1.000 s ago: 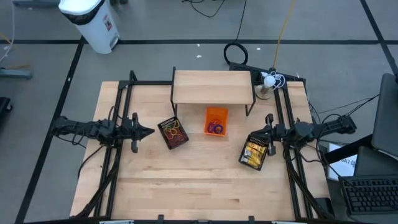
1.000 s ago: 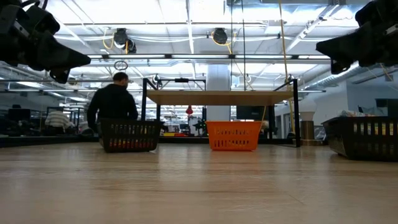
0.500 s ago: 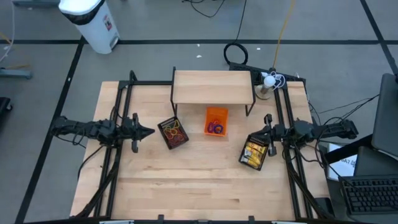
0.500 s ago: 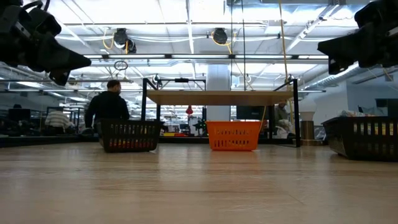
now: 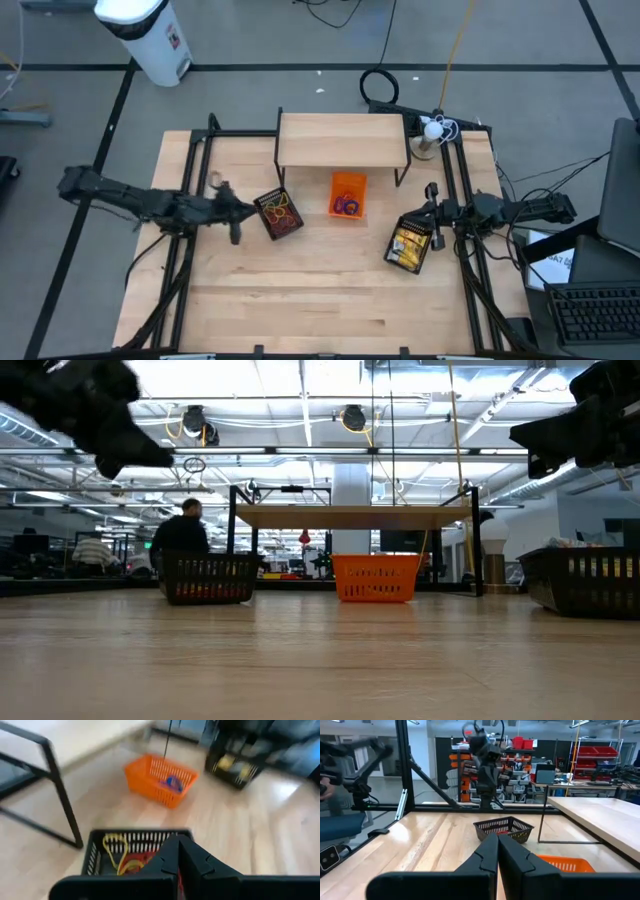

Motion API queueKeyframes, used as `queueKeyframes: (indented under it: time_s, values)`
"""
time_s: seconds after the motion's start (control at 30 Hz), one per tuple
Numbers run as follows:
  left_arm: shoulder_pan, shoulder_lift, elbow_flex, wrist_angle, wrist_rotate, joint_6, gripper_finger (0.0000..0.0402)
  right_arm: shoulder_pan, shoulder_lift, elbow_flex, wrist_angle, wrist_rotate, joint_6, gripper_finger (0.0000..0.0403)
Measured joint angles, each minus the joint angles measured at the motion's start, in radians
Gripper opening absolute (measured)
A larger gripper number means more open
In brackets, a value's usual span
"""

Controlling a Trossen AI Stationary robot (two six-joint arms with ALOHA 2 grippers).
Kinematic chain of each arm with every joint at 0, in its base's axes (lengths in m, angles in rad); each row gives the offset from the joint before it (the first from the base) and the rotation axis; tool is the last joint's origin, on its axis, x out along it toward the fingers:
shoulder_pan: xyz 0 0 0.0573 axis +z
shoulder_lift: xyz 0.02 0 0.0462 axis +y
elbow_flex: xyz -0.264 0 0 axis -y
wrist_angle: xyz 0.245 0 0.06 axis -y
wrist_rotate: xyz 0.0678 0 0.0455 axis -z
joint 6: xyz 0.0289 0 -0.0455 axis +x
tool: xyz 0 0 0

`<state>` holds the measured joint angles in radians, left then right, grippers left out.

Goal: Pick & Place Office Desk Supplies
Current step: Put the left black bin on the shelf

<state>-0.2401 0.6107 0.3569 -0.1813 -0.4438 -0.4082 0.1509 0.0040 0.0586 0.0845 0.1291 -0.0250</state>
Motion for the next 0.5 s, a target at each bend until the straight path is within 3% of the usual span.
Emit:
queueKeyframes:
  time_s: [0.23, 0.33, 0.5]
  values:
    - [-0.012, 0.518, 0.406, -0.308, 0.019, -0.155, 0.0031, 0.000, 0.002, -0.001, -0.008, 0.000, 0.011, 0.0000]
    - [-0.010, 0.696, 0.571, -0.462, 0.076, -0.172, 0.0061, 0.000, 0.008, -0.001, -0.012, 0.000, 0.012, 0.0000]
    - [-0.003, 0.922, 0.800, -0.683, 0.086, -0.131, 0.0124, 0.000, 0.016, -0.001, -0.014, -0.001, 0.013, 0.0000]
